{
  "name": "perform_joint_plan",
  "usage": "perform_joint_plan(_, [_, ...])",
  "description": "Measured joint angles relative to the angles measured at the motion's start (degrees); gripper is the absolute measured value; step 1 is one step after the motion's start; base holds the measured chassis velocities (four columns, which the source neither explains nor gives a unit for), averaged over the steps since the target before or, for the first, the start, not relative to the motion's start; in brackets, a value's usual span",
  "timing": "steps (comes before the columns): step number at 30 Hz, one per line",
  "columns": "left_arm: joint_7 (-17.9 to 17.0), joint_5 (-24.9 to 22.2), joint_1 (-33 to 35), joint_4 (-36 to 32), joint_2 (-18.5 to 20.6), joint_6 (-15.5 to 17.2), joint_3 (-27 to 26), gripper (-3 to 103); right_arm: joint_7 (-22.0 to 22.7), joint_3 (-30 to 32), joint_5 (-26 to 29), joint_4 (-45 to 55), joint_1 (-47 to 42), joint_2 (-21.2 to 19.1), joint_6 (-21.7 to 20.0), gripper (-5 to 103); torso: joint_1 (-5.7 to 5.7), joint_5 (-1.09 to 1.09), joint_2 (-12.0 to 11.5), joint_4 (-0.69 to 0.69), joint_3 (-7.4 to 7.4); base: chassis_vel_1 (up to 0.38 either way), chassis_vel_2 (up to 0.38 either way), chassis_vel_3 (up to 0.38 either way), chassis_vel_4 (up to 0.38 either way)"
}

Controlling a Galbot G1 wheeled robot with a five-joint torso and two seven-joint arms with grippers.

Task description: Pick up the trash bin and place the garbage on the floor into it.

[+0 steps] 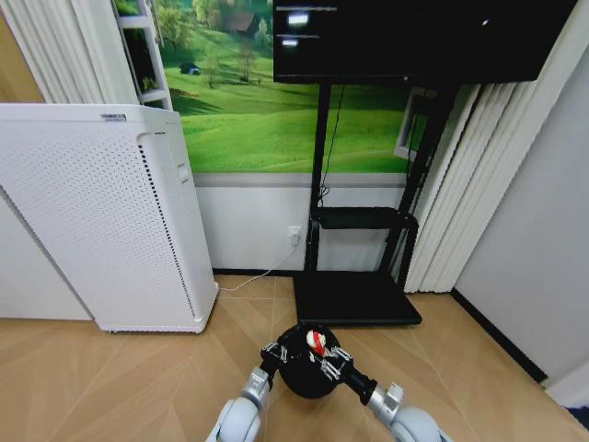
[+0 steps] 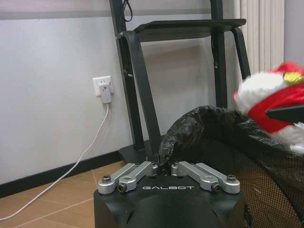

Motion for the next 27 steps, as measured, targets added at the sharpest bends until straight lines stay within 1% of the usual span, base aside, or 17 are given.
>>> perform_joint_plan(1, [0.00,0.00,0.00,0.00,0.00,0.00,0.00,7,0.00,0.00,0.00,0.00,0.00,0.00,0.00,48,0.00,0.00,0.00,0.00,0.00,0.000,0.000,0.000,0.000])
perform_joint_plan(4, [0.00,-0.07,-0.34,0.47,-0.33,0.00,0.10,7,-0.12,-0.14,0.07,-0.81,0.65,0.11,-0.10,65,0.00,0.00,0.00,0.00,0.00,0.000,0.000,0.000,0.000])
perform_joint_plan(5, [0.00,-0.07,-0.34,0.47,-0.33,0.00,0.10,7,-0.12,-0.14,0.07,-0.81,0.65,0.11,-0.10,65,0.00,0.00,0.00,0.00,0.00,0.000,0.000,0.000,0.000])
perform_joint_plan(6, [0.00,-0.10,-0.36,0.50,-0.39,0.00,0.15,7,-0.11,-0.28,0.11,-0.98,0.79,0.12,-0.13,70,0.00,0.00,0.00,0.00,0.00,0.000,0.000,0.000,0.000])
perform_joint_plan(7, [0.00,-0.10,-0.36,0.50,-0.39,0.00,0.15,7,-0.11,-0.28,0.11,-0.98,0.79,0.12,-0.13,70,0.00,0.00,0.00,0.00,0.00,0.000,0.000,0.000,0.000])
perform_joint_plan(8, [0.01,-0.12,-0.38,0.58,-0.48,0.00,0.18,7,-0.07,-0.47,0.13,-1.20,0.96,0.12,-0.17,76,0.00,0.00,0.00,0.00,0.00,0.000,0.000,0.000,0.000])
perform_joint_plan(9, [0.01,-0.12,-0.39,0.69,-0.54,-0.07,0.18,7,-0.02,-0.59,0.13,-1.37,1.08,0.12,-0.18,86,0.00,0.00,0.00,0.00,0.00,0.000,0.000,0.000,0.000])
perform_joint_plan(11, [0.01,-0.12,-0.39,0.71,-0.54,-0.11,0.18,7,0.02,-0.64,0.14,-1.40,1.10,0.12,-0.18,86,0.00,0.00,0.00,0.00,0.00,0.000,0.000,0.000,0.000])
perform_joint_plan(12, [0.01,-0.12,-0.39,0.72,-0.53,-0.12,0.18,7,0.11,-0.66,0.17,-1.41,1.10,0.10,-0.19,91,0.00,0.00,0.00,0.00,0.00,0.000,0.000,0.000,0.000])
perform_joint_plan(13, [0.01,-0.12,-0.39,0.72,-0.53,-0.12,0.18,7,0.11,-0.66,0.17,-1.41,1.10,0.10,-0.19,91,0.00,0.00,0.00,0.00,0.00,0.000,0.000,0.000,0.000])
perform_joint_plan(15, [0.01,-0.16,-0.39,0.71,-0.48,-0.15,0.16,7,1.17,-0.47,0.32,-1.38,1.08,0.06,-0.41,98,0.00,0.00,0.00,0.00,0.00,0.000,0.000,0.000,0.000])
perform_joint_plan(16, [0.01,-0.16,-0.39,0.71,-0.48,-0.15,0.16,7,1.17,-0.47,0.32,-1.38,1.08,0.06,-0.41,98,0.00,0.00,0.00,0.00,0.00,0.000,0.000,0.000,0.000])
perform_joint_plan(18, [0.02,-0.23,-0.20,0.23,-0.19,-0.15,-0.09,7,3.28,0.56,0.92,-1.34,0.84,0.00,-1.15,100,0.00,0.00,0.00,0.00,0.00,0.000,0.000,0.000,0.000])
perform_joint_plan(19, [0.02,-0.23,-0.20,0.23,-0.19,-0.15,-0.09,7,3.28,0.56,0.92,-1.34,0.84,0.00,-1.15,100,0.00,0.00,0.00,0.00,0.00,0.000,0.000,0.000,0.000])
perform_joint_plan(24, [0.01,-0.70,1.20,-2.10,1.19,0.13,-1.53,7,5.63,4.52,2.07,-2.17,0.30,-0.23,-2.22,100,0.00,0.00,0.00,0.00,0.00,0.000,0.000,0.000,0.000])
perform_joint_plan(26, [0.01,-0.91,2.52,-3.81,2.18,0.20,-2.91,7,8.45,7.79,1.61,-2.82,-0.38,0.02,-3.52,100,0.00,0.00,0.00,0.00,0.00,0.000,0.000,0.000,0.000])
perform_joint_plan(27, [0.01,-0.91,2.52,-3.81,2.18,0.20,-2.91,7,8.45,7.79,1.61,-2.82,-0.38,0.02,-3.52,100,0.00,0.00,0.00,0.00,0.00,0.000,0.000,0.000,0.000])
